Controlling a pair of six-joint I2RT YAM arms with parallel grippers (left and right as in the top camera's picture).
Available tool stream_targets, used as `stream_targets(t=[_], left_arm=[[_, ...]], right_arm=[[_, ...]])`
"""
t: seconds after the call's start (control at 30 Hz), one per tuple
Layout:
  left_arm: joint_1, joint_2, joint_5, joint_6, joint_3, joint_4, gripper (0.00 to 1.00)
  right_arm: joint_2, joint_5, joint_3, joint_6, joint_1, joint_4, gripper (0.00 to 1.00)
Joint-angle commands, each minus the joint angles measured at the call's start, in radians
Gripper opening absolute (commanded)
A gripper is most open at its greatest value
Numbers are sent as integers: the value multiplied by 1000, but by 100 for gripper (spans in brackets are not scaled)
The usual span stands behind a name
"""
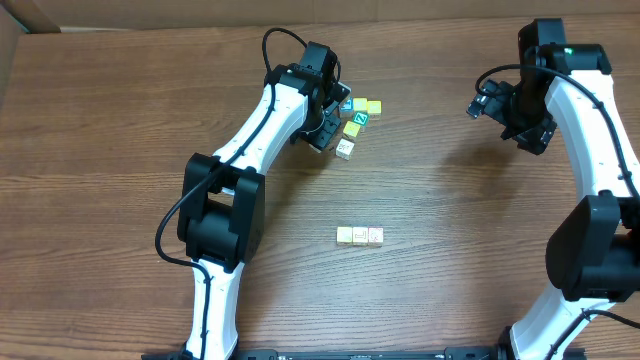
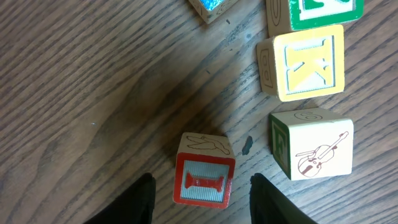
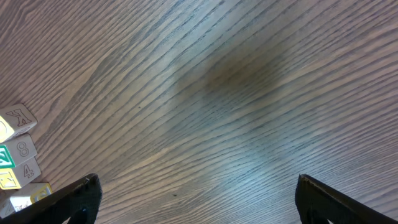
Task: Flip 4 blocks
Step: 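Grasp the red 'I' block with the left gripper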
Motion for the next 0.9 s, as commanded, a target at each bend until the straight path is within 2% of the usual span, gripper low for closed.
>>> stream_targets(t=[0.0, 0.1, 0.37, 0.53, 0.8, 0.87], left_arm=[[6, 35, 0, 25, -6, 3, 40], [6, 56, -5, 26, -6, -3, 34], [10, 65, -10, 25, -6, 8, 34], [10, 65, -9, 25, -6, 4, 27], [15, 63, -4, 26, 2, -16, 27], [18, 55, -7, 25, 20, -48, 25]], right_arm=[[-23, 0, 3, -7, -1, 2, 100], [-23, 0, 3, -7, -1, 2, 100], [-23, 0, 3, -7, -1, 2, 100], [-23, 0, 3, -7, -1, 2, 100], [-23, 0, 3, -7, -1, 2, 100], [-23, 0, 3, -7, -1, 2, 100]])
